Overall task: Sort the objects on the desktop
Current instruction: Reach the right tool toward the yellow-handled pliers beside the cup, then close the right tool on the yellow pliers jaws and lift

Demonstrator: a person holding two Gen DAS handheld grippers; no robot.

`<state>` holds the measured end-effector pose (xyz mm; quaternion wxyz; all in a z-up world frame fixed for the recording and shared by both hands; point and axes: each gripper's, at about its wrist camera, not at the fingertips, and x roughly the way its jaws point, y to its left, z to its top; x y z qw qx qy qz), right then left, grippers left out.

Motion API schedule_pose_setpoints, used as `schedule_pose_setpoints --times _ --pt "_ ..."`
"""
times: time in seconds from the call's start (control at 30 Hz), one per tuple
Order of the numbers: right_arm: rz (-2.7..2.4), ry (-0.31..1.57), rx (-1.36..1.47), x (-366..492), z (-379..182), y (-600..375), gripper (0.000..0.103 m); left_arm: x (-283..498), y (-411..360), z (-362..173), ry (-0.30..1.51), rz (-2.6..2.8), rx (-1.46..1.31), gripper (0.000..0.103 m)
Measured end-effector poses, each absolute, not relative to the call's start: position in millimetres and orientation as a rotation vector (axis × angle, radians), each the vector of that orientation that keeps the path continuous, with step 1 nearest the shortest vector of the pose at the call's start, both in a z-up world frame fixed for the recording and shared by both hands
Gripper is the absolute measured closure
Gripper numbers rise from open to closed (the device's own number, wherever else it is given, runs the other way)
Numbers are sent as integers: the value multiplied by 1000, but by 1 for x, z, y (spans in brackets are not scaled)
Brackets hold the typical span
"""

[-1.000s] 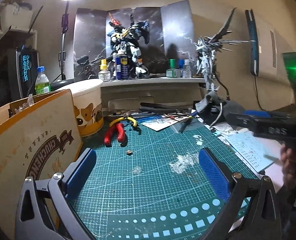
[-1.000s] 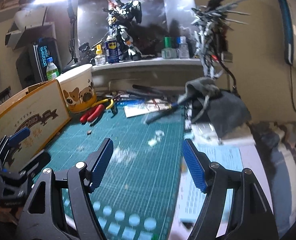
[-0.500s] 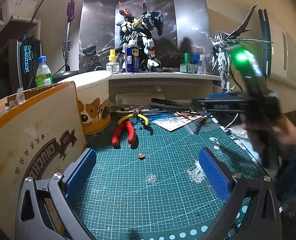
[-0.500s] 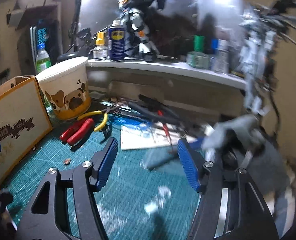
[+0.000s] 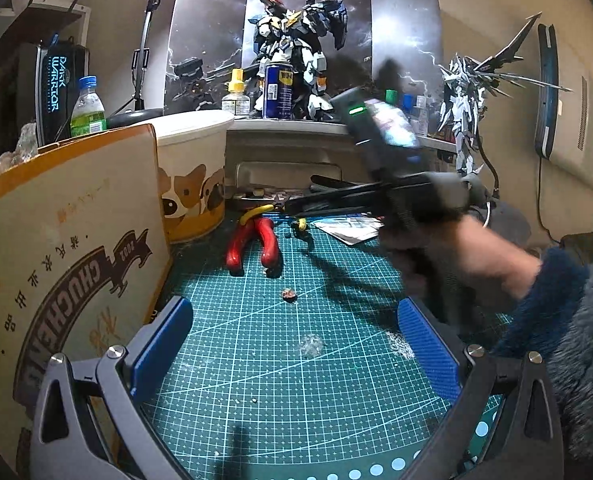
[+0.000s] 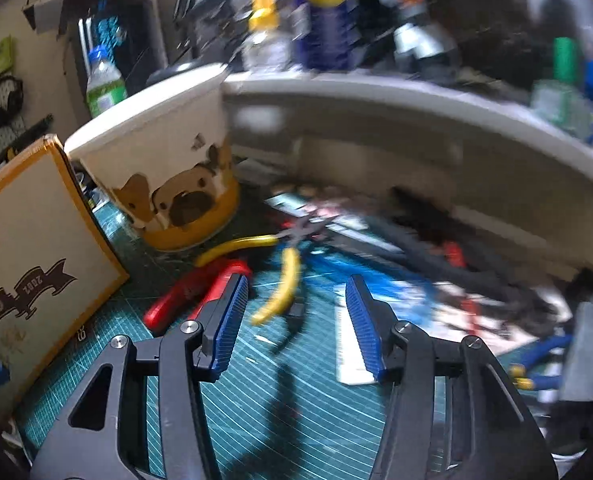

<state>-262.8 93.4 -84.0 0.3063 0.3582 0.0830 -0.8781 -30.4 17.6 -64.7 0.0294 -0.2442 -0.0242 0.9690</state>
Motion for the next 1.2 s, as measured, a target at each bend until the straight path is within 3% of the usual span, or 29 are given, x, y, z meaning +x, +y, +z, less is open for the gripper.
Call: schedule_pose_setpoints --times 0.07,0.2,0.4,0.77,0.83,0.93,1.2 --pt "-2326 256 994 -269 -94 81 58 -29 18 -64 -78 2982 -750 0" --pt "-2320 237 1058 -278 -101 75 84 -27 18 -64 -83 2975 -747 0" --pt "-2341 180 1101 -284 -98 82 94 -27 14 -62 -96 2972 -751 0" --pt "-2365 145 1013 -271 -49 92 95 -20 14 -58 -96 2972 -750 0" --pt "-2368 140 988 -265 -38 95 103 -17 14 -56 -94 2971 -743 0" --pt "-2364 141 967 -250 -19 100 103 -12 15 -54 -91 2966 -735 0" --pt "-2351 448 993 -227 -19 105 99 2 15 -47 -87 2958 -704 0"
